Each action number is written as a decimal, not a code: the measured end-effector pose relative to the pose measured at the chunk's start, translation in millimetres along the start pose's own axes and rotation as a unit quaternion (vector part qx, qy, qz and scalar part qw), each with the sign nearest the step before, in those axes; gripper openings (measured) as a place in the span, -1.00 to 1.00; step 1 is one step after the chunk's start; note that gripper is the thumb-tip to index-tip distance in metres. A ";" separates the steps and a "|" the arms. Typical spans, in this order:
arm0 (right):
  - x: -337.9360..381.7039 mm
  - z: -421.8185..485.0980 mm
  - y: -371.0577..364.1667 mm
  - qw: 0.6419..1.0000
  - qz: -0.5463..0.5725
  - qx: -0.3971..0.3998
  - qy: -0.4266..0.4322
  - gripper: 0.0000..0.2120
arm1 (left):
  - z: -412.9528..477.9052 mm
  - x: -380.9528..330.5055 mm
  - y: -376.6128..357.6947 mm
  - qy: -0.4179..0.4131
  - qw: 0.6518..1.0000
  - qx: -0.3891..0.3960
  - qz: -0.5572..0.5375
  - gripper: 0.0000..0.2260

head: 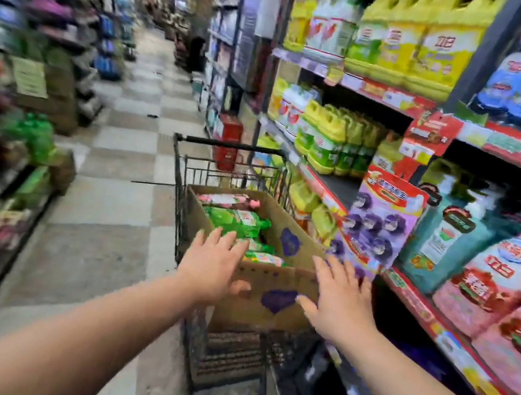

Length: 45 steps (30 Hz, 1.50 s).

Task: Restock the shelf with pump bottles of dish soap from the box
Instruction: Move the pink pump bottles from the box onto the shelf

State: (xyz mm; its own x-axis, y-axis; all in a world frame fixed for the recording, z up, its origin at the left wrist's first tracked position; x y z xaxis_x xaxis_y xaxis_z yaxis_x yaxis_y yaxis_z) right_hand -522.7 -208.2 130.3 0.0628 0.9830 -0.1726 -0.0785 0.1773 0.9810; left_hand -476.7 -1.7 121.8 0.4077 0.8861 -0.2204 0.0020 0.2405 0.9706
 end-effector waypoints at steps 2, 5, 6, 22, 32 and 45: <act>47.2 10.2 -1.1 1.000 0.012 0.001 0.022 -0.27 | -20.5 43.0 6.9 0.025 1.000 -0.002 0.007 -0.26; 102.8 19.1 -3.6 0.998 0.017 0.017 0.049 -0.28 | -44.4 92.0 14.0 0.050 0.999 -0.002 0.019 -0.28; 118.3 21.7 -5.1 0.998 0.016 0.022 0.061 -0.28 | -49.9 106.0 16.0 0.058 0.998 -0.003 0.017 -0.29; 228.8 153.8 -16.9 0.993 0.021 0.051 0.104 -0.27 | 4.8 235.5 32.1 0.099 0.995 -0.028 0.011 -0.32; 250.6 322.8 -34.5 0.994 0.031 0.043 0.097 -0.27 | 172.5 297.3 47.9 0.067 0.997 -0.006 0.036 -0.30; 196.4 407.9 -95.3 0.987 0.049 0.152 0.001 -0.29 | 316.7 329.3 -21.2 0.010 0.996 0.083 -0.036 -0.29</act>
State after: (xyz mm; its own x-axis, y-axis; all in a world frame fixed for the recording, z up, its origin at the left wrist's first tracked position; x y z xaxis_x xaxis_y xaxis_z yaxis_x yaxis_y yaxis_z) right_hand -97.0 -51.5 38.9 0.0679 0.9949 -0.0748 0.2186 0.0583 0.9741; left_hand -53.2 159.4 59.1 0.3828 0.8773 -0.2896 0.1813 0.2360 0.9547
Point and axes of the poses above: each hand's wrist, its own z-axis towards the middle knuckle, its own y-axis out of the back of the hand, x = y × z, the point moved 3 cm from there along z, towards the middle knuckle, and after that the axes turned 12 degrees about -z, right-handed, at the moved point
